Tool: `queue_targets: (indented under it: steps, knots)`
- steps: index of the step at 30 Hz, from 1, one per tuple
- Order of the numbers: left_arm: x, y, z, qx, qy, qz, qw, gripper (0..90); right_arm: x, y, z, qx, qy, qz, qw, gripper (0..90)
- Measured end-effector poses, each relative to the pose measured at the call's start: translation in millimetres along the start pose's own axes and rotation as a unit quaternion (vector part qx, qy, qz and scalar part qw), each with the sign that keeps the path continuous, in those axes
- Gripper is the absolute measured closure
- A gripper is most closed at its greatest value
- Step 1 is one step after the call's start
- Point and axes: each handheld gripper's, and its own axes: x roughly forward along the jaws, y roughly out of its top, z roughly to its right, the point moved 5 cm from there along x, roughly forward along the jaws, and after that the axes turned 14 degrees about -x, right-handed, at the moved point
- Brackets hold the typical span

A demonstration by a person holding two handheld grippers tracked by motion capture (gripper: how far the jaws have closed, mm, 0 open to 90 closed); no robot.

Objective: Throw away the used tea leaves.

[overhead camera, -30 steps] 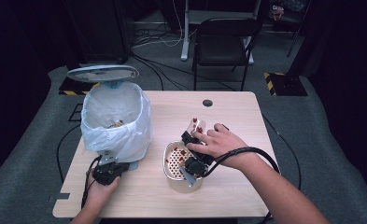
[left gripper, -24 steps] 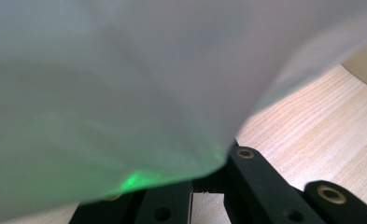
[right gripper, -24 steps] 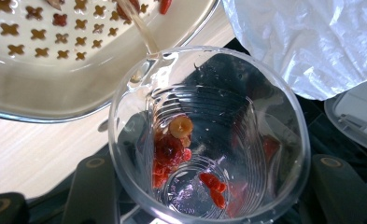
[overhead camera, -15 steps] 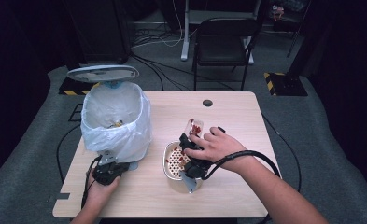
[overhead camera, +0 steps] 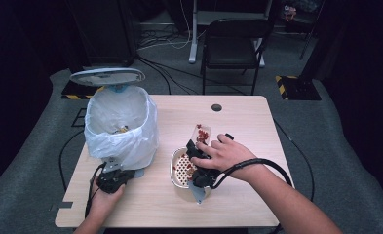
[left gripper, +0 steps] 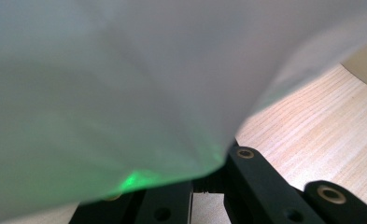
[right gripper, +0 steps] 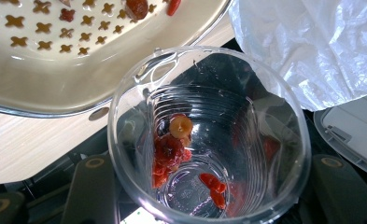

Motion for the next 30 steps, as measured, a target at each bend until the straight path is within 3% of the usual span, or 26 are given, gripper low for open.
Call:
queue_targets:
  steps: [10,13,21,22,23,24,25,26,28,29,30]
  knots:
    - [0.0,0.0,0.0,0.000,0.000,0.000,1.0000,90.0,-0.8,1.6,1.4,-0.019,0.000,0.002,0.9998,42.0]
    - [0.0,0.0,-0.1,-0.001,0.000,0.000,1.0000,90.0,-1.6,1.8,1.6,-0.007,-0.003,0.000,1.0000,41.9]
    - [-0.3,0.0,-0.2,-0.001,-0.001,-0.002,1.0000,90.0,-2.7,1.0,3.2,-0.012,0.000,0.005,0.9999,41.8]
    - [-0.3,0.3,-1.0,0.001,0.004,-0.001,1.0000,90.0,-3.1,0.3,4.0,-0.010,0.002,0.010,0.9999,41.7]
    - [-1.3,0.8,-4.3,0.018,0.013,-0.008,0.9997,90.0,-4.2,-1.4,5.9,0.003,0.007,0.024,0.9997,41.6]
    - [-0.6,0.0,-2.3,0.002,0.011,-0.005,0.9999,90.0,-4.2,-3.3,8.8,0.003,0.007,0.039,0.9992,41.7]
    - [-0.5,0.3,-1.9,0.004,0.007,-0.004,1.0000,90.0,-3.1,-6.1,8.5,0.016,-0.025,0.046,0.9985,41.7]
    - [-1.2,0.4,-2.9,0.013,0.007,-0.008,0.9999,90.0,-6.3,-11.1,12.3,-0.006,0.003,0.035,0.9994,41.6]
    - [-1.5,0.1,-3.5,0.014,0.010,-0.011,0.9998,90.0,-5.4,-11.4,11.0,0.034,0.002,0.047,0.9983,41.7]
    - [-1.2,0.2,-3.1,0.011,0.009,-0.009,0.9999,90.0,-5.8,-8.4,6.3,0.102,-0.008,0.047,0.9936,41.7]
    - [-0.8,0.3,-2.6,0.008,0.008,-0.006,0.9999,90.0,-5.7,-12.2,8.7,0.061,0.003,0.047,0.9970,41.7]
